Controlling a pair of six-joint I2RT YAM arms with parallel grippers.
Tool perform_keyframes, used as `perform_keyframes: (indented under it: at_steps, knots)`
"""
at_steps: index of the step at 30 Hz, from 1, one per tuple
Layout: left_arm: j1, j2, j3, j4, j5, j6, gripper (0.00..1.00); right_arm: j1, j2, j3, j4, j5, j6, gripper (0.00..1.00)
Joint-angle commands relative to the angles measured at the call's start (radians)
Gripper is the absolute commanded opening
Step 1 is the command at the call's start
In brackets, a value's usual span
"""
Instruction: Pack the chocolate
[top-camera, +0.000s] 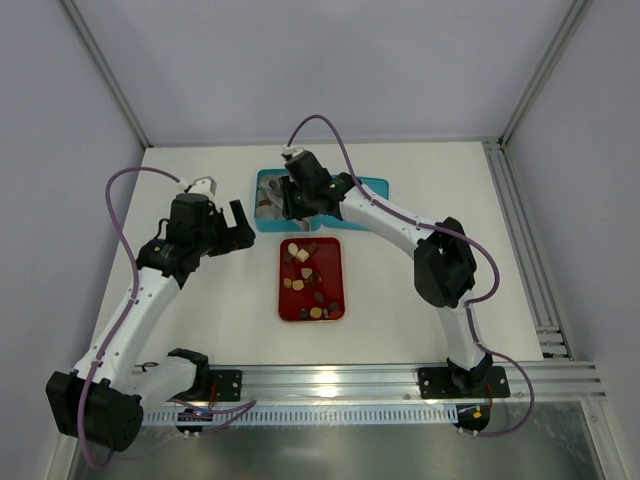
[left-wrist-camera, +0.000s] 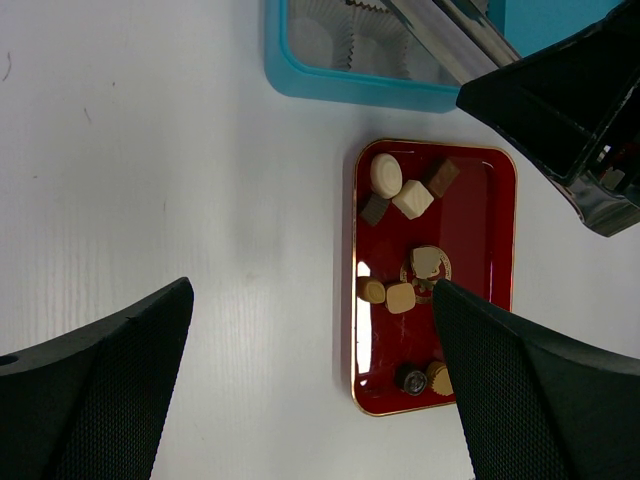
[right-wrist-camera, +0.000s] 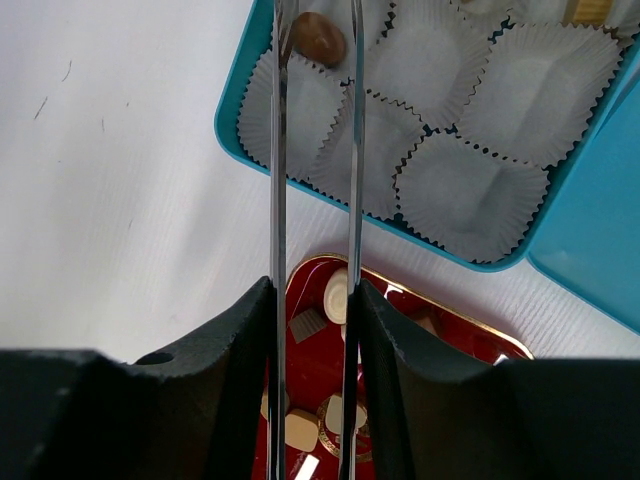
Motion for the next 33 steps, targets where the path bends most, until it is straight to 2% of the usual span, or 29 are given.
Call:
perform_keyframes:
  at_steps: [1, 15, 24, 27, 33]
  knots:
    - [0.008, 0.0, -0.006, 0.006, 0.003, 0.004, 1.0, 0.005, 0.001, 0.005, 0.024, -0.002, 0.007, 0.41]
    - [0.008, -0.005, -0.006, 0.008, 0.003, 0.004, 1.0, 0.007, -0.035, 0.059, -0.008, 0.035, -0.024, 0.41]
    - [0.008, -0.007, -0.005, 0.008, 0.003, 0.004, 1.0, 0.007, -0.145, 0.068, -0.039, 0.084, -0.044, 0.41]
    - [0.008, -0.01, -0.005, 0.006, 0.003, 0.003, 1.0, 0.007, -0.215, 0.036, -0.054, 0.096, -0.046, 0.41]
    - [0.006, -0.013, -0.005, 0.009, 0.003, 0.004, 1.0, 0.015, -0.4, -0.169, -0.064, 0.127, -0.029, 0.41]
